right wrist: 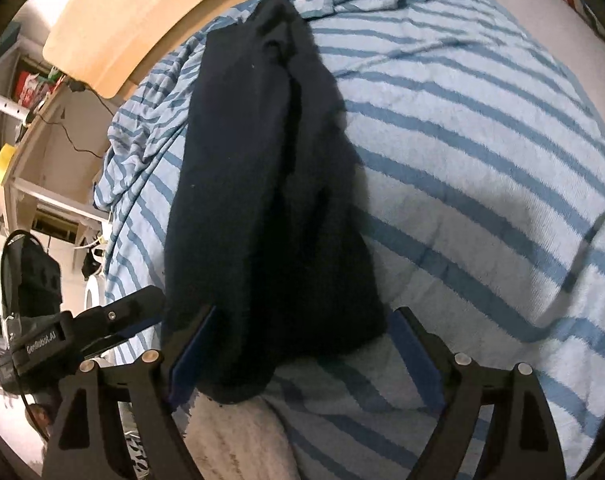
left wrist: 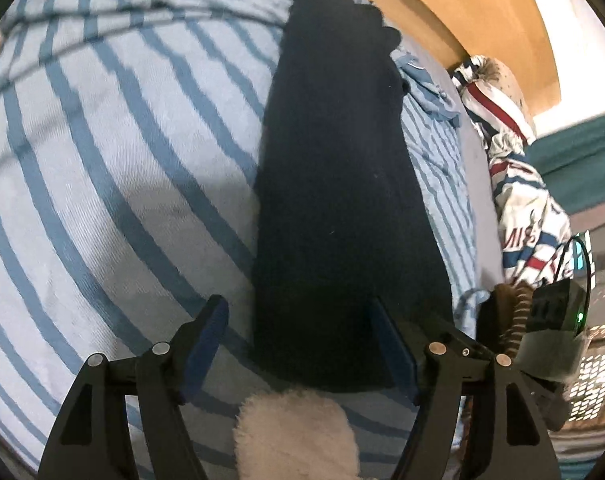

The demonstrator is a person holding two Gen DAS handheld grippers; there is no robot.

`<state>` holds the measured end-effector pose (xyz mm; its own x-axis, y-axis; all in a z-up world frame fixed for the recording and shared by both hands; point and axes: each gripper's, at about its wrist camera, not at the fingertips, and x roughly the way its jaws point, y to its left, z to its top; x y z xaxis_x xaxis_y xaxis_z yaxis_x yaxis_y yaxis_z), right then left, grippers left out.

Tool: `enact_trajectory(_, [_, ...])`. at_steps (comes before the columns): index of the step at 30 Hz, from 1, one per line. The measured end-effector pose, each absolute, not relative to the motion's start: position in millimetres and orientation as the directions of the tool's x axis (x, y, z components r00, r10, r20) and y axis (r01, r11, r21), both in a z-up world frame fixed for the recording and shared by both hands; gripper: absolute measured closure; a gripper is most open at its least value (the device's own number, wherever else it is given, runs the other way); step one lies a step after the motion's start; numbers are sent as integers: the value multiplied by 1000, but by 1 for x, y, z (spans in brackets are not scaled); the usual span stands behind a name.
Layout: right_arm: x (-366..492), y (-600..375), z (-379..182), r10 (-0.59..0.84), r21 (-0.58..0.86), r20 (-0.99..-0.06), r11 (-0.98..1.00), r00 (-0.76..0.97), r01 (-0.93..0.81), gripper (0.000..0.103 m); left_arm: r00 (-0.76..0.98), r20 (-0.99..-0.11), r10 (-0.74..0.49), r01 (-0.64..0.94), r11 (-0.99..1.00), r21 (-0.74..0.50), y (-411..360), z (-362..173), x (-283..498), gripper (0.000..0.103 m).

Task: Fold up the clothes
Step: 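Open both tools and lift them off the navy strip, then position both tools open at the end of the navy strip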

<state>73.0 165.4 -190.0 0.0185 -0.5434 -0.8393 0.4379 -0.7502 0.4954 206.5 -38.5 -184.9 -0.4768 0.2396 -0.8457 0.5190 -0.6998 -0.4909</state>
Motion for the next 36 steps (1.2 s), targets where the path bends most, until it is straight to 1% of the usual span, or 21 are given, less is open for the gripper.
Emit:
enact_trajectory(5, [73, 169, -193, -553, 512, -833, -755, 22, 410, 13, -481, -851, 211, 477, -751, -456, -29, -178, 202, 29])
enact_trajectory(13, [77, 160, -179, -507, 435, -861, -766, -29, 472, 13, -491, -853, 179, 432, -800, -416, -13, -169, 199, 29])
enact_trajectory(19, [80, 153, -175, -495, 417, -868, -759, -28, 501, 13, -485, -858, 170, 428, -809, -403, -11, -169, 198, 29])
enact_trajectory(24, [81, 153, -178, -492, 420, -871, -763, -19, 492, 12, -468, -855, 223, 436, -783, -443, -13, -178, 199, 29])
enact_trajectory(31, [84, 150, -174, -475, 394, -879, -765, -33, 510, 12, -485, -812, 325, 480, -677, -558, -30, -195, 211, 29])
enact_trajectory(36, [83, 150, -181, -489, 429, -872, -758, 6, 491, 11, -488, -795, 360, 495, -637, -592, -36, -202, 214, 29])
